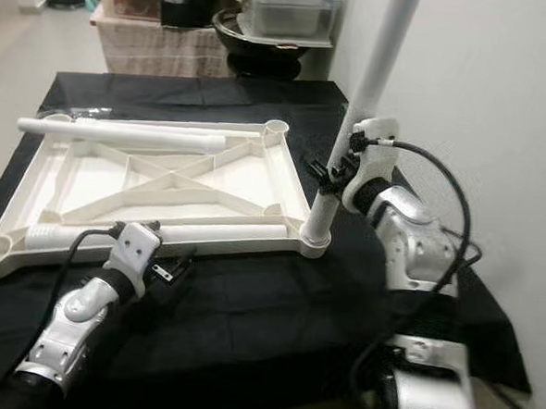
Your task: Building children table
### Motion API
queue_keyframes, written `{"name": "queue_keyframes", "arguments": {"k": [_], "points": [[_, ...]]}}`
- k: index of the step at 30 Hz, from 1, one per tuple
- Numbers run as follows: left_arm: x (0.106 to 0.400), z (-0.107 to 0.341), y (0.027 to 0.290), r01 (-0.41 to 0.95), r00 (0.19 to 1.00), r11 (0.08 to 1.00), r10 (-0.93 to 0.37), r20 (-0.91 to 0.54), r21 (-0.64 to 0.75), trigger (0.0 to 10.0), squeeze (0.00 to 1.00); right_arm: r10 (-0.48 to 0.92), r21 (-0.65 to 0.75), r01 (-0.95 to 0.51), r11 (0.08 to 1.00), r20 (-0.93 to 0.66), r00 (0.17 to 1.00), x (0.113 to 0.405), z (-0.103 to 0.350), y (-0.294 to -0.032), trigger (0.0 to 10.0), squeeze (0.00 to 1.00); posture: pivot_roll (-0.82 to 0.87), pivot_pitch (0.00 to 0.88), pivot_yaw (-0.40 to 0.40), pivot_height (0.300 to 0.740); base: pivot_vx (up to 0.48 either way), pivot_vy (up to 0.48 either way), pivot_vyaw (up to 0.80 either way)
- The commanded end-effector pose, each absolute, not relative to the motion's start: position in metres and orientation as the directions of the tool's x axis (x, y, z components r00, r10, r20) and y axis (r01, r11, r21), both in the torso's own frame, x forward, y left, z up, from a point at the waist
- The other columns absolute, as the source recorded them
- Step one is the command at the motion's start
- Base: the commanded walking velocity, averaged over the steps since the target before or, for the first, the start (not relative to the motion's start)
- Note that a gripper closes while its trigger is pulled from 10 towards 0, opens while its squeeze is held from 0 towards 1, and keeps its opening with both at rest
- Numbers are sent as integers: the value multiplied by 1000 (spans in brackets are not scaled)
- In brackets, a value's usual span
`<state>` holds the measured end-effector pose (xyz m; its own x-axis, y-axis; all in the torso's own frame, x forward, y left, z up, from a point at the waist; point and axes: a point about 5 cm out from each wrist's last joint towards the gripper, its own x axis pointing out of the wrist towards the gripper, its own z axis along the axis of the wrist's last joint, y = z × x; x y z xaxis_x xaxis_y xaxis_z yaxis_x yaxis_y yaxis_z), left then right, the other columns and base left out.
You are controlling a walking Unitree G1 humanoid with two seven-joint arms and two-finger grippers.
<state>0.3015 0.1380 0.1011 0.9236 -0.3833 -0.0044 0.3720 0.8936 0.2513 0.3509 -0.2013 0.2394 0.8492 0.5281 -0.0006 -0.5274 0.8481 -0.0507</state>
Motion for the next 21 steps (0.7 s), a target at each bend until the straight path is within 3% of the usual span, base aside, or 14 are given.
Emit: {"name": "queue_keyframes", "arguments": {"k": [1,6,8,10,13,14,15,16,17,18,21], "points": [[300,98,137,376,923,891,-385,-14,255,10000,0,670,-48,-670,741,-14,742,349,233,-185,0,0,2,0,-71,740,0,0,0],[300,98,138,371,925,893,-381,-13,256,10000,0,746,-24,-747,664,-38,665,346,222,-178,0,0,2,0,-71,740,0,0,0],[299,98,141,371,925,891,-381,-16,260,10000,0,829,-29,-830,556,-45,557,332,213,-171,0,0,9,0,-69,740,0,0,0],[298,98,142,373,924,890,-382,-18,262,10000,0,859,-31,-860,509,-49,510,326,211,-170,0,0,7,0,-68,740,0,0,0],[298,98,142,375,923,889,-383,-20,264,10000,0,810,-33,-812,583,-62,584,333,207,-169,0,0,5,0,-66,740,0,0,0],[299,98,142,376,923,888,-384,-20,264,10000,0,655,-13,-659,752,-99,749,350,200,-174,0,0,-1,0,-62,740,0,0,0],[299,98,141,377,922,888,-386,-19,263,10000,0,340,34,-339,940,-151,928,369,190,-189,0,0,-1,0,-62,740,0,0,0],[300,98,139,380,921,887,-389,-19,262,10000,0,1,74,16,997,-225,974,375,175,-207,0,0,-5,0,-62,740,0,0,0],[300,98,137,382,920,887,-391,-18,261,10000,0,-198,89,235,968,-305,931,371,160,-218,0,0,-2,0,-62,740,0,0,0],[300,98,136,383,920,886,-392,-18,261,10000,0,-286,92,336,937,-349,893,366,150,-224,0,0,-2,0,-62,740,0,0,0],[300,98,136,385,919,886,-394,-17,260,10000,0,-308,84,364,928,-380,872,342,130,-200,0,0,0,0,-63,740,0,0,0]]}}
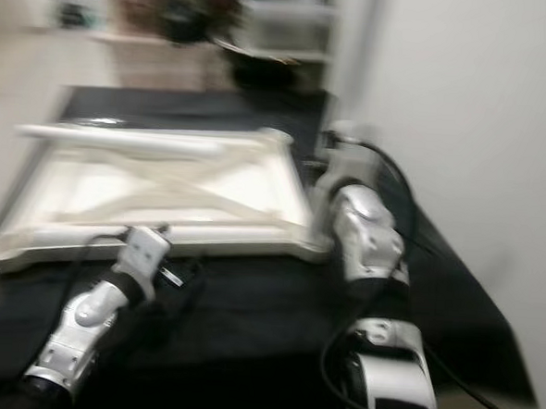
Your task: Building children table
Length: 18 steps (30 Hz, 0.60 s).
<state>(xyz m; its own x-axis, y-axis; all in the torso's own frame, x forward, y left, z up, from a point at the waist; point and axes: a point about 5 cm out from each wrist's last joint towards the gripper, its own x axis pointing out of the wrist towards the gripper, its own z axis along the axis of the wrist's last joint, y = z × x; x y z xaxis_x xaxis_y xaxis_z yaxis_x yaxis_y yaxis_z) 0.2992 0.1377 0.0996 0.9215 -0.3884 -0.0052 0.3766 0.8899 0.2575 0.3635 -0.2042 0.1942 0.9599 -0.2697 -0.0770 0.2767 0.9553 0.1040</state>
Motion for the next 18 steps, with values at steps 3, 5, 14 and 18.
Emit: {"name": "queue_keyframes", "arguments": {"k": [3,5,14,18], "points": [[300,98,137,385,919,886,-395,-17,260,10000,0,-301,76,350,934,-365,881,335,129,-190,0,0,0,0,-63,740,0,0,0],[299,98,139,386,919,885,-395,-20,262,10000,0,-225,92,281,955,-387,894,337,130,-178,10000,0,-5,0,-52,740,0,0,0],[300,98,138,388,917,883,-397,-19,264,10000,0,-39,209,70,975,-148,988,359,181,-172,10000,1000,-11,0,-54,740,0,0,0],[300,97,136,391,916,882,-400,-21,262,10000,0,407,146,-408,901,43,913,366,223,-164,10000,0,-20,0,-49,740,0,0,0]]}}
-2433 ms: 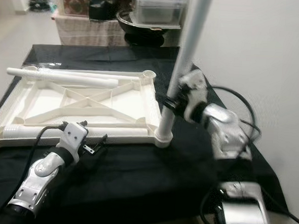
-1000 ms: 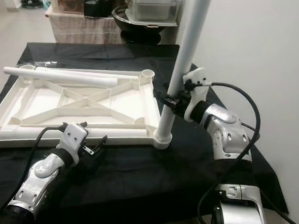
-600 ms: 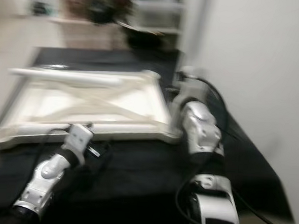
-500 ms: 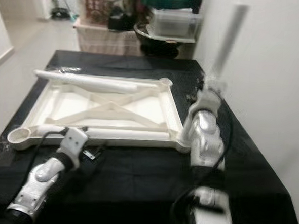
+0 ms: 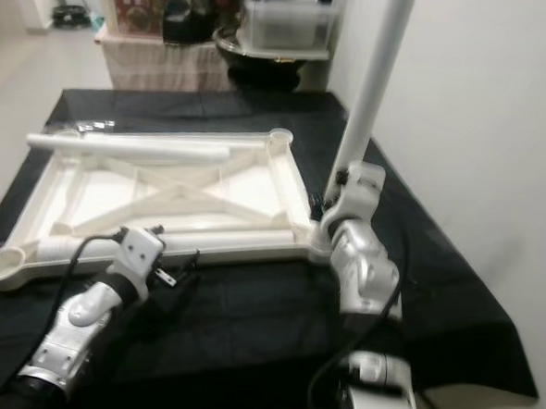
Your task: Building children table
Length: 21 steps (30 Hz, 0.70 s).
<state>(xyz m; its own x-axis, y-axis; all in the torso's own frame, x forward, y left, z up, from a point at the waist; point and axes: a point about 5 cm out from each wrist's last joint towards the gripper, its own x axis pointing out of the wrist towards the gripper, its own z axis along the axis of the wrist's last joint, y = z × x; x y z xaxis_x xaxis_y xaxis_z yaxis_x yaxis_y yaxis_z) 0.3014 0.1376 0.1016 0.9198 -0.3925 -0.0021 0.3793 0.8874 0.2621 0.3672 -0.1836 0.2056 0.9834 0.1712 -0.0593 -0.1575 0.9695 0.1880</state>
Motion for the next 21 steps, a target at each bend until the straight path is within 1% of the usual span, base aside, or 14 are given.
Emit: {"name": "queue_keyframes", "arguments": {"k": [1,3,5,11,12,13,14,15,16,17,18,19,20,21], "points": [[300,97,136,391,916,882,-400,-21,262,10000,0,407,146,-408,901,43,913,366,223,-164,10000,0,-20,0,-49,740,0,0,0],[301,97,135,393,915,881,-402,-21,263,10000,0,620,-5,-621,784,36,783,354,228,-163,10000,0,-13,0,-56,740,0,0,0],[302,98,136,388,917,884,-397,-18,261,10000,0,753,-34,-753,657,-34,658,346,220,-166,10000,0,-9,0,-60,740,0,0,0],[301,98,138,383,919,885,-393,-18,264,10000,0,807,-16,-811,585,-84,584,345,208,-160,10000,0,-3,0,-64,740,0,0,0],[300,98,139,381,921,886,-390,-19,265,10000,0,829,-8,-832,555,-78,554,342,206,-155,9333,0,13,0,-70,740,0,0,0],[300,98,139,381,921,886,-390,-19,265,10000,0,829,-8,-832,555,-78,554,342,206,-155,9333,0,13,0,-70,740,0,0,0],[299,98,140,379,921,887,-388,-19,265,10000,0,842,-4,-844,536,-75,534,340,204,-152,2980,0,13,0,-70,740,0,0,0],[299,98,140,379,921,887,-388,-19,265,10000,0,842,-4,-844,536,-75,534,340,204,-152,2980,0,13,0,-70,740,0,0,0],[299,97,141,378,922,887,-387,-20,266,10000,0,838,22,-839,544,-69,542,341,200,-151,0,0,17,0,-67,740,0,0,0],[299,97,141,378,922,887,-387,-20,266,10000,0,838,22,-839,544,-69,542,341,200,-151,0,0,17,0,-67,740,0,0,0],[298,97,141,378,922,886,-386,-22,267,10000,0,786,22,-788,616,-79,613,348,195,-152,0,0,17,0,-65,740,0,0,0],[298,97,141,378,922,886,-386,-22,267,10000,0,786,22,-788,616,-79,613,348,195,-152,0,0,17,0,-65,740,0,0,0],[298,97,142,378,922,886,-387,-23,269,10000,0,693,31,-695,718,-129,710,358,186,-157,0,0,16,0,-62,740,0,0,0],[298,97,143,379,922,885,-388,-24,271,10000,0,503,42,-505,862,-184,844,371,178,-168,0,0,8,0,-56,740,0,0,0]]}}
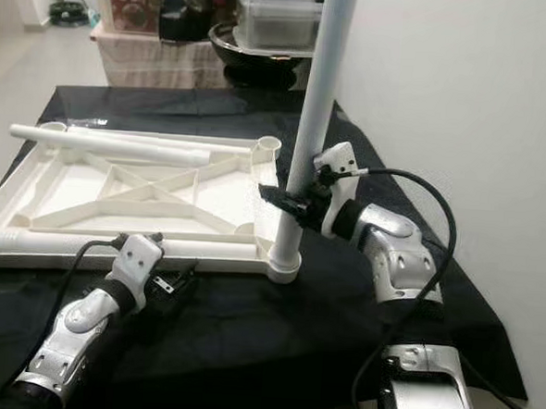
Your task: Building children table
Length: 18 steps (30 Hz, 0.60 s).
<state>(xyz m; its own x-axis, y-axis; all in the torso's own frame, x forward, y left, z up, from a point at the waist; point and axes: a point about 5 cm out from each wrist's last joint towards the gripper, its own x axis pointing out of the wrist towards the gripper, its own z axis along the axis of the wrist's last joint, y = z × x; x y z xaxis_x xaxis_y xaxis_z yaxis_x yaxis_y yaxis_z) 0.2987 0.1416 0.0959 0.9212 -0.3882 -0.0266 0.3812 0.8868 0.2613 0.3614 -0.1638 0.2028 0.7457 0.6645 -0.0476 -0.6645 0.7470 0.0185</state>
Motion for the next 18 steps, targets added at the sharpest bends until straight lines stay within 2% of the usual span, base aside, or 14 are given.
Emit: {"name": "queue_keyframes", "arguments": {"k": [1,2,3,6,7,8,9,10,12,14,15,17,18], "points": [[299,97,143,381,921,884,-389,-25,272,10000,0,313,35,-314,949,-238,919,378,170,-180,0,0,8,0,-56,740,0,0,0],[299,97,143,381,921,884,-389,-25,272,10000,0,313,35,-314,949,-238,919,378,170,-180,0,0,8,0,-56,740,0,0,0],[299,98,142,385,919,882,-394,-24,273,10000,0,70,39,-62,997,-271,960,379,162,-196,0,0,5,0,-53,740,0,0,0],[299,98,142,385,919,882,-394,-24,273,10000,0,70,39,-62,997,-271,960,379,162,-196,0,0,5,0,-53,740,0,0,0],[300,98,140,389,917,880,-398,-23,273,10000,0,-117,64,143,988,-306,945,374,153,-206,0,0,8,0,-51,740,0,0,0],[300,98,140,389,917,880,-398,-23,273,10000,0,-117,64,143,988,-306,945,374,153,-206,0,0,8,0,-51,740,0,0,0],[300,99,139,392,915,878,-402,-21,273,10000,0,-221,79,262,962,-343,913,361,143,-200,5686,0,11,0,-51,740,0,0,0],[300,99,139,394,914,877,-405,-20,274,10000,0,-246,108,300,948,-354,902,349,137,-186,10000,0,11,0,-51,740,0,0,0],[300,99,141,397,913,874,-407,-25,279,10000,0,-135,157,183,970,-275,952,335,145,-156,10000,0,6,0,-49,740,0,0,0],[300,99,141,397,913,874,-407,-25,279,10000,0,-135,157,183,970,-275,952,335,145,-156,10000,0,6,0,-49,740,0,0,0],[299,98,142,398,913,873,-407,-29,282,10000,0,-75,172,112,979,-206,976,333,155,-149,10000,1000,3,0,-48,740,0,0,0],[300,98,143,396,914,874,-404,-29,283,10000,0,92,194,-75,978,-79,993,342,179,-145,10000,1000,2,0,-52,740,0,0,0],[300,98,143,396,914,874,-404,-29,283,10000,0,92,194,-75,978,-79,993,342,179,-145,10000,1000,2,0,-52,740,0,0,0]]}}
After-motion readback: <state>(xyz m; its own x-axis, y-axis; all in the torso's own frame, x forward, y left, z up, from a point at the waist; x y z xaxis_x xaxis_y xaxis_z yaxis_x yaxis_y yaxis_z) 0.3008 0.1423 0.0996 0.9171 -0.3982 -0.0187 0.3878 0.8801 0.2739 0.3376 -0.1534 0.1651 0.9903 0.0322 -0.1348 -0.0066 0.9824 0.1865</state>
